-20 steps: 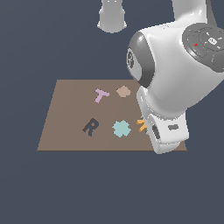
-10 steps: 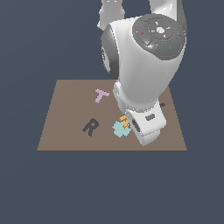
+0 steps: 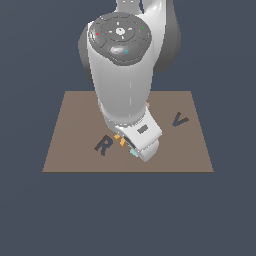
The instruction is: Insert a designated object into the corresponding slot on a board.
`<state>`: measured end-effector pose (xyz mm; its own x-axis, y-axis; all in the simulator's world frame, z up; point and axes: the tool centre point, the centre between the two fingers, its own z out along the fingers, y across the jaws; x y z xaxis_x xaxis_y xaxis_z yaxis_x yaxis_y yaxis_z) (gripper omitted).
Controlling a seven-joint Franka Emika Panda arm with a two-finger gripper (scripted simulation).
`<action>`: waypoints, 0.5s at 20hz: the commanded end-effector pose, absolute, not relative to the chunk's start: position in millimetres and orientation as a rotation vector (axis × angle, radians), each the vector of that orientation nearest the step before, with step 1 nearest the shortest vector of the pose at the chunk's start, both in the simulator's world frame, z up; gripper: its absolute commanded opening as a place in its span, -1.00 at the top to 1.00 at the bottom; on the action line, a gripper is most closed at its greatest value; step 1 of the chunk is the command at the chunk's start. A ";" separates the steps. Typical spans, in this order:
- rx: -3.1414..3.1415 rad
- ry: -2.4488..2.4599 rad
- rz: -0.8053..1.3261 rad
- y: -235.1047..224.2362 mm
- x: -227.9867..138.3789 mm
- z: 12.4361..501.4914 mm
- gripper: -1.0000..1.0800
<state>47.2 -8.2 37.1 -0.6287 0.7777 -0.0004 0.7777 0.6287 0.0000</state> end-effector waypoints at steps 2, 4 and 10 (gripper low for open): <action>1.241 2.885 0.000 -27.3 50.5 38.2 1.00; 1.188 2.907 0.000 -36.6 52.9 38.5 1.00; 1.062 2.956 0.000 -58.0 60.3 39.4 1.00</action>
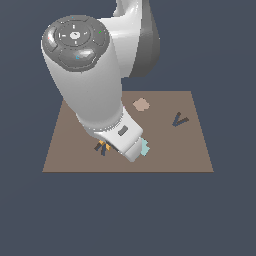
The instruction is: Insert a designated object into the corresponding slot on a board.
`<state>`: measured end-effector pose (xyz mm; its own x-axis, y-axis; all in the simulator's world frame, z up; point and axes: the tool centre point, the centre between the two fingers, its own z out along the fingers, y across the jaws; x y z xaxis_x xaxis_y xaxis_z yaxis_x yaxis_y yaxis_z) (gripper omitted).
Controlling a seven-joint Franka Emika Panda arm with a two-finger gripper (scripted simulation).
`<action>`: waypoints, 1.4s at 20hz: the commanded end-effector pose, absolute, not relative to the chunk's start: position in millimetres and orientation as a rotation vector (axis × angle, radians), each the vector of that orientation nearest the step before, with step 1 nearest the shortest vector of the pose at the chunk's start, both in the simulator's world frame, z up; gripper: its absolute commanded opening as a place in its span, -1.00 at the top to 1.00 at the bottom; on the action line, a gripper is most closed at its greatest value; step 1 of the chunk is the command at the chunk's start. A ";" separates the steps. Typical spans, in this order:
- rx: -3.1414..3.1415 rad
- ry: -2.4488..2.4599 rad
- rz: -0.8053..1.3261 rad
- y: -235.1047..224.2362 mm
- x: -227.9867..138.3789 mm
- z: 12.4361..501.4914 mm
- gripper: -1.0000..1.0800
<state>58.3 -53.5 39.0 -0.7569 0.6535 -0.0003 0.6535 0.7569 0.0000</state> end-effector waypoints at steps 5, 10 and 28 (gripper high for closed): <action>0.995 2.979 0.000 -68.7 65.3 39.8 1.00; 0.964 2.990 0.000 -73.3 68.2 40.0 1.00; 0.968 2.988 -0.001 -73.1 68.7 29.9 -0.92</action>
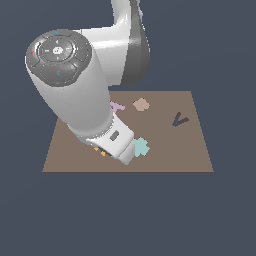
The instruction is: Insert a designated object into the corresponding slot on a board.
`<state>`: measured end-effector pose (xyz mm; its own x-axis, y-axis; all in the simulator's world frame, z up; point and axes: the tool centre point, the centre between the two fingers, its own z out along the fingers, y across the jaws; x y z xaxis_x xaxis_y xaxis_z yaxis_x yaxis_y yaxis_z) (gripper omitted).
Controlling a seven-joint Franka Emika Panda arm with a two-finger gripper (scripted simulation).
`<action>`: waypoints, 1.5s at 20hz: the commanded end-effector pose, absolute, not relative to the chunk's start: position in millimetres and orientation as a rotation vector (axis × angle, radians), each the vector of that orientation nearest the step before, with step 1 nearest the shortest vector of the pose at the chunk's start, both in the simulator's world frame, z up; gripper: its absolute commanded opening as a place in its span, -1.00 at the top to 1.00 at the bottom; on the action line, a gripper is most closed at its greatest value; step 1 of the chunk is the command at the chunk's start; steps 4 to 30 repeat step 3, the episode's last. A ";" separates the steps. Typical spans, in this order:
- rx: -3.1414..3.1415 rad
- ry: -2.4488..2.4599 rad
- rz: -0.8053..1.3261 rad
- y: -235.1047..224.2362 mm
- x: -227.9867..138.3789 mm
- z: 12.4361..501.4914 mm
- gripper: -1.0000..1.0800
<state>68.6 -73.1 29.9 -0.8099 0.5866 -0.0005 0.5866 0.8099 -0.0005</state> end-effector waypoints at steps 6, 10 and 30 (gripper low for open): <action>0.968 2.988 -0.001 -73.1 68.7 29.9 -0.92; 0.968 2.988 -0.001 -73.1 68.7 29.9 -0.92; 0.968 2.988 -0.001 -73.1 68.7 29.9 -0.92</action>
